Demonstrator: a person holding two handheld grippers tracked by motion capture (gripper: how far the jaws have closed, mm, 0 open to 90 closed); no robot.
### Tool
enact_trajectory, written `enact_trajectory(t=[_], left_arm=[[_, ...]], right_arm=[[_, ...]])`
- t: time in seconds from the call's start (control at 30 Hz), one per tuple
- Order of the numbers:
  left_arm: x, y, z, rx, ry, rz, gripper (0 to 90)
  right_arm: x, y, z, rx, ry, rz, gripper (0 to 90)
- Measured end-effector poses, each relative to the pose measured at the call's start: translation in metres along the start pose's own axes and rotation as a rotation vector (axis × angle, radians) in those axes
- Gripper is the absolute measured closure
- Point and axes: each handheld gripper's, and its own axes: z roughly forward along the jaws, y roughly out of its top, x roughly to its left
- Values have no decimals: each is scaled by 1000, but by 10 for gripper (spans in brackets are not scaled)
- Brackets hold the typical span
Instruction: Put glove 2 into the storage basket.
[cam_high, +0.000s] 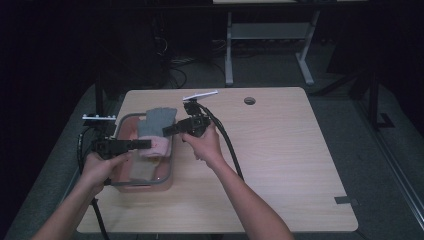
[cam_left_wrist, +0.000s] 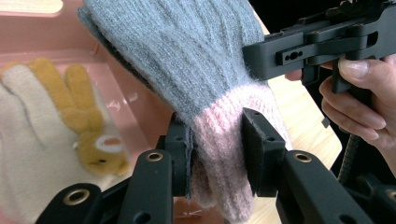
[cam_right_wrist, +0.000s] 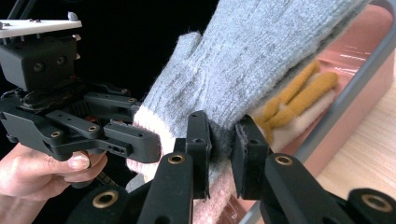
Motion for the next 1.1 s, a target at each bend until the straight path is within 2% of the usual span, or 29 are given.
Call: enact_trajectory(t=[0.77,1.1], left_arm=[[18,-7,-9,8,29,-29,661],[24,-11,-10,18,50,-24,661]], right_arm=[[-2,3,26,36,16,15,782],[-4,3,35,52,17,14,781]])
